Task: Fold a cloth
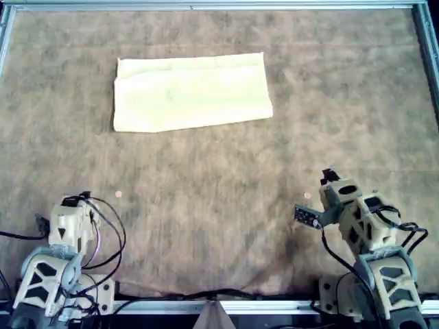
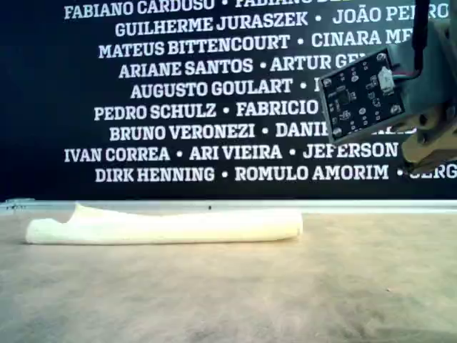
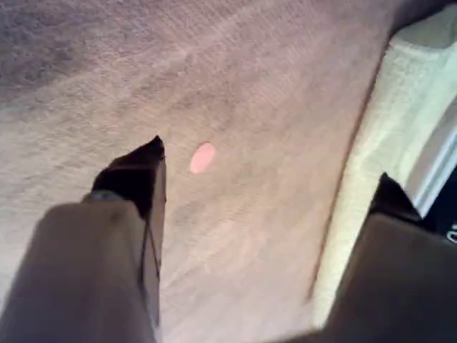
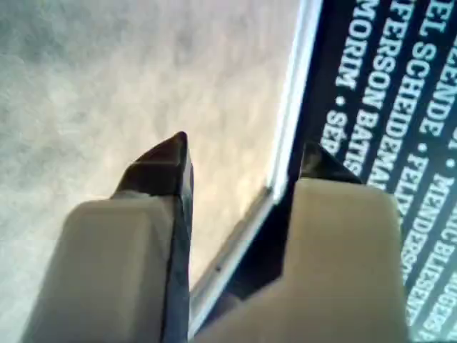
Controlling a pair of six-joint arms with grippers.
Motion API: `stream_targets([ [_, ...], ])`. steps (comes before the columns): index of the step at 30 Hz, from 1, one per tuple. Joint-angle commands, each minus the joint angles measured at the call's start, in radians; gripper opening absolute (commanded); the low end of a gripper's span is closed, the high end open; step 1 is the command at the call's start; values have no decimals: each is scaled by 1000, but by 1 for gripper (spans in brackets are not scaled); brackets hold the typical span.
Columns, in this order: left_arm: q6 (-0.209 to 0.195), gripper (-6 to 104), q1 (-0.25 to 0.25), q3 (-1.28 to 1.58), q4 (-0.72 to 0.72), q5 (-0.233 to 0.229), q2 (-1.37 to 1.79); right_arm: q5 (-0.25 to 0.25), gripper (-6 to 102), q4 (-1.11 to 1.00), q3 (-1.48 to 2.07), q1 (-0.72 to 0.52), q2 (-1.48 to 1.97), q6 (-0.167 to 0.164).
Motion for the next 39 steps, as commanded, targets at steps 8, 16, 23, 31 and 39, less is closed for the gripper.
stream_targets([
  [8, 6, 100, -18, -219, -20, 6, 0, -3, 63, -52, -164, 8, -18, -5],
  [16, -9, 100, -18, -589, -26, 8, -643, -5, 64, -55, -618, 17, -759, -5],
  [23, -5, 100, -18, -1014, -28, 6, -1140, -5, 78, -55, -1065, 152, -1351, -3],
  [31, 5, 100, -18, -1339, -28, 5, -1474, 12, 79, -54, -1434, 175, -1779, 12],
  [39, 6, 101, -18, -1543, -28, 2, -1715, 14, 80, -54, -1669, 173, -1974, 12],
])
